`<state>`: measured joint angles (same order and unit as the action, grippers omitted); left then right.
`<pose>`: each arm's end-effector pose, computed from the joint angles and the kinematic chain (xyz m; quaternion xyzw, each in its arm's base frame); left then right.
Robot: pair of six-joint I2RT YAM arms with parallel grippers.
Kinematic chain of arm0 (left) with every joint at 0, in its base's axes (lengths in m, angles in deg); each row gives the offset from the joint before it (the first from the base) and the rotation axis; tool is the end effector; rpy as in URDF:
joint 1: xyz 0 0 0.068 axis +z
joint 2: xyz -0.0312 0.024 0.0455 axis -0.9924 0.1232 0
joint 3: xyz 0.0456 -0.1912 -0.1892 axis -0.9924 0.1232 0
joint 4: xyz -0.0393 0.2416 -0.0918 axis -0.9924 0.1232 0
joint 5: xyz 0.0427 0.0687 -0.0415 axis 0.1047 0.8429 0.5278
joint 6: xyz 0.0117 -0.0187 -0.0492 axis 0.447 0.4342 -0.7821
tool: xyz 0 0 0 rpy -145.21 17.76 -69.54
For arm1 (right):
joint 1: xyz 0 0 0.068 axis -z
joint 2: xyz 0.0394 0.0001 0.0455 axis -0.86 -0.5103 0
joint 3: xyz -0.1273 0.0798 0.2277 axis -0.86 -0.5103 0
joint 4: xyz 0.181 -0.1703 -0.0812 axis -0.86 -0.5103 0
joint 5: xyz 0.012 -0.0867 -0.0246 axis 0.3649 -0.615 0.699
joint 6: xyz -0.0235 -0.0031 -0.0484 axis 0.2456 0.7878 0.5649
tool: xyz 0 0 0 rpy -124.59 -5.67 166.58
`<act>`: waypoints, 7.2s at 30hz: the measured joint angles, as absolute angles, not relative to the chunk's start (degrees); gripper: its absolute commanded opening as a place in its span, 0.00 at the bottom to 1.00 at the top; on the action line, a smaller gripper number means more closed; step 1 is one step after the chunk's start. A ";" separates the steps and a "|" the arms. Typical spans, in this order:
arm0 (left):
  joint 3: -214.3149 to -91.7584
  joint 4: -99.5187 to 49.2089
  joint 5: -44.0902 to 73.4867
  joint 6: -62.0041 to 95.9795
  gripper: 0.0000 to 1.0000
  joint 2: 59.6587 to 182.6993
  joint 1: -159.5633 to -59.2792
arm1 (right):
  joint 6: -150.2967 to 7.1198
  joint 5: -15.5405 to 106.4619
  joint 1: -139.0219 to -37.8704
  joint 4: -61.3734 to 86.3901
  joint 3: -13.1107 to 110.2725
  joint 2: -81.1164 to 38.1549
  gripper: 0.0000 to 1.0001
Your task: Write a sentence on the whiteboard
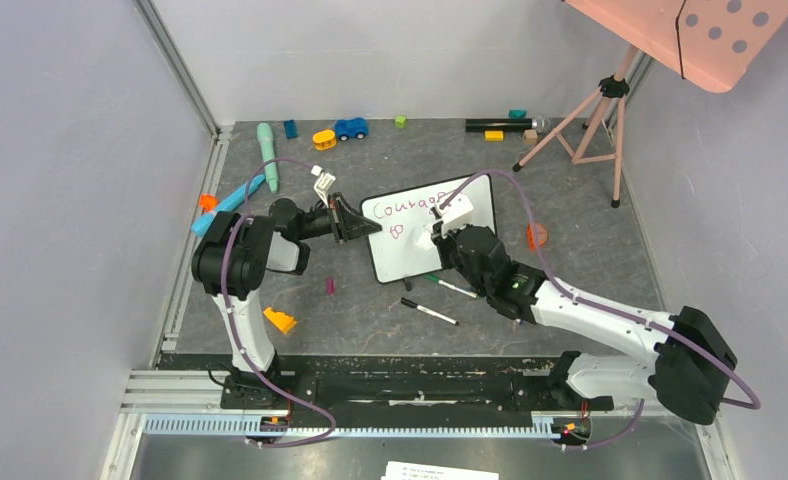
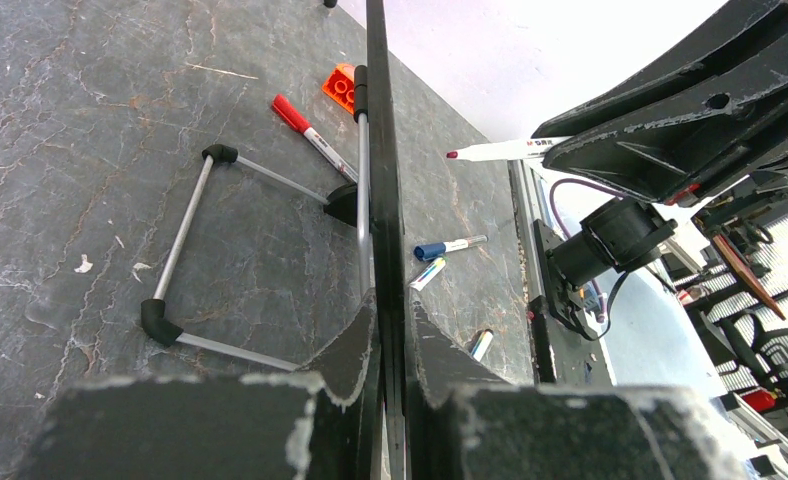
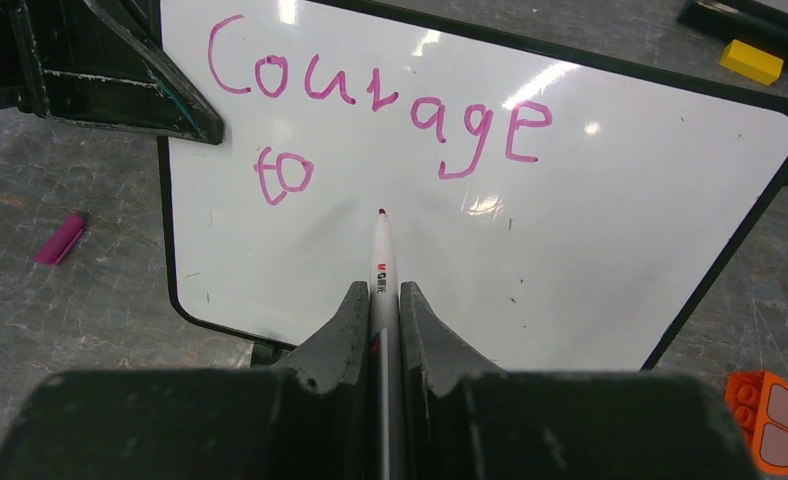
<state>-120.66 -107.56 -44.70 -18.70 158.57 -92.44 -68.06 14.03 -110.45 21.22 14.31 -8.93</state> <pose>0.3268 -0.0882 0.1575 0.2380 0.6368 -0.6157 0.3984 0.1802 0.2008 0.2660 -0.2138 0.7769 0.1104 0.5818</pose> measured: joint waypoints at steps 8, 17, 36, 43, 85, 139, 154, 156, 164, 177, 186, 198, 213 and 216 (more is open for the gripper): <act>-120.66 -107.56 -44.72 -18.70 0.02 158.57 -92.44 | -67.25 14.01 -109.51 21.14 16.17 -9.59 0.00; -120.68 -107.56 -44.72 -18.70 0.02 158.57 -92.44 | -67.30 16.32 -106.28 20.28 17.00 -10.92 0.00; -120.68 -107.54 -44.72 -18.70 0.02 158.57 -92.44 | -67.30 21.33 -106.08 19.34 19.21 -15.40 0.00; -120.68 -107.56 -44.74 -18.70 0.02 158.54 -92.44 | -67.30 21.28 -106.08 19.08 19.91 -16.60 0.00; -120.83 -107.50 -44.90 -18.72 0.02 158.57 -92.44 | -67.47 19.54 -106.06 17.73 21.94 -16.32 0.00; -120.85 -107.43 -44.92 -18.72 0.02 158.57 -92.44 | -68.61 18.88 -105.75 17.44 18.03 -15.40 0.00; -120.90 -107.43 -45.03 -18.72 0.02 158.57 -92.44 | -68.61 20.04 -104.03 17.09 18.03 -10.68 0.00; -120.90 -107.43 -45.03 -18.72 0.02 158.57 -92.44 | -68.61 20.10 -103.87 17.07 18.03 -10.83 0.00; -120.90 -107.43 -45.05 -18.72 0.02 158.57 -92.44 | -68.61 21.20 -103.77 17.09 18.03 -13.24 0.00; -120.90 -107.43 -45.05 -18.72 0.02 158.57 -92.44 | -68.61 21.44 -103.77 17.22 18.05 -14.53 0.00; -120.90 -107.39 -44.90 -18.72 0.02 158.57 -92.42 | -68.54 21.26 -103.79 17.31 18.77 -15.60 0.00; -120.90 -107.36 -44.79 -18.74 0.02 158.57 -92.42 | -68.33 20.37 -103.83 16.85 19.49 -15.90 0.00; -120.90 -107.36 -44.81 -18.74 0.02 158.57 -92.42 | -68.00 19.38 -103.72 16.85 20.87 -16.32 0.00; -120.90 -107.36 -44.81 -18.74 0.02 158.57 -92.42 | -68.04 19.41 -103.70 16.98 20.72 -16.32 0.00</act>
